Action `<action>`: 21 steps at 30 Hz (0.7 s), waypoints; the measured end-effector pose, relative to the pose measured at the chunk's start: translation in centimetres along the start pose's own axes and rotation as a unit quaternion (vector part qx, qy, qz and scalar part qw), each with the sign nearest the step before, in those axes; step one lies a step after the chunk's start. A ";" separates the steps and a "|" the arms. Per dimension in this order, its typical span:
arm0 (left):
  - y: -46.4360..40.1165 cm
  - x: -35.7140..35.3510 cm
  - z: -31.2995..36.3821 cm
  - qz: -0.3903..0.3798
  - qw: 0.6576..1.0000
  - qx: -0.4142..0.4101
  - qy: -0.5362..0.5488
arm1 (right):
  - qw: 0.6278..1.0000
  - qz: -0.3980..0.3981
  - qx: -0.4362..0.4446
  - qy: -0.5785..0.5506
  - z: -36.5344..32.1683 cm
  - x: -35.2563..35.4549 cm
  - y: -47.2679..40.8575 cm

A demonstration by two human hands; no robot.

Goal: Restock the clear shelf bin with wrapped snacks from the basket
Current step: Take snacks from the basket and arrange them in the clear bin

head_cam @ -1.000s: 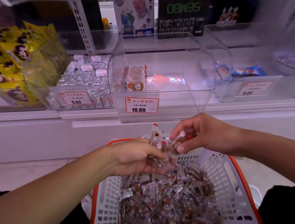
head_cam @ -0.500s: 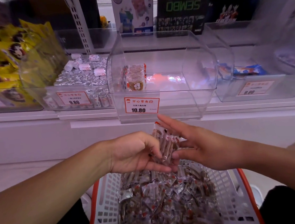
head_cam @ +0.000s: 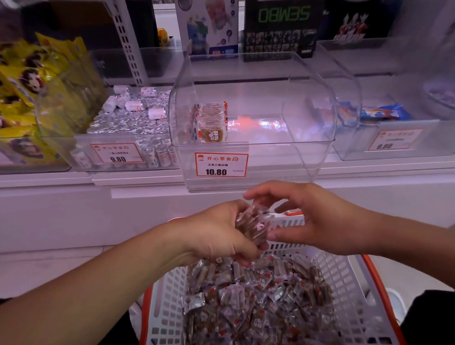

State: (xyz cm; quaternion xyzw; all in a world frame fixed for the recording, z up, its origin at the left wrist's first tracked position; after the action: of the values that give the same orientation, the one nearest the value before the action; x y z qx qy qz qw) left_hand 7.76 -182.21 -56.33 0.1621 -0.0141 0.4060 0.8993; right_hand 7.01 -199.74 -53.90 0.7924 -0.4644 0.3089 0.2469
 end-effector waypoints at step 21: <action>2.1 14.7 6.8 0.450 0.862 -0.169 -0.157 | 0.972 0.119 -0.028 -0.200 -4.7 11.2 -10.4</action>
State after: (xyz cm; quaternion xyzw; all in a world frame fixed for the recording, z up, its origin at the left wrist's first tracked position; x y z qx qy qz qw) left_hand 16.77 -172.33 -46.98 0.0451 -0.2953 0.7273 0.6179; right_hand 19.28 -198.44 -43.74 0.7701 -0.6035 0.1583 0.1329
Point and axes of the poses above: each hand's wrist, its own y-axis away from the middle knuckle, its own x-axis out of the back of the hand, z = x × y, the point moved 2 cm from there along -y, towards the middle knuckle, and after that the axes turned 12 degrees about -x, right-handed, at the moved point
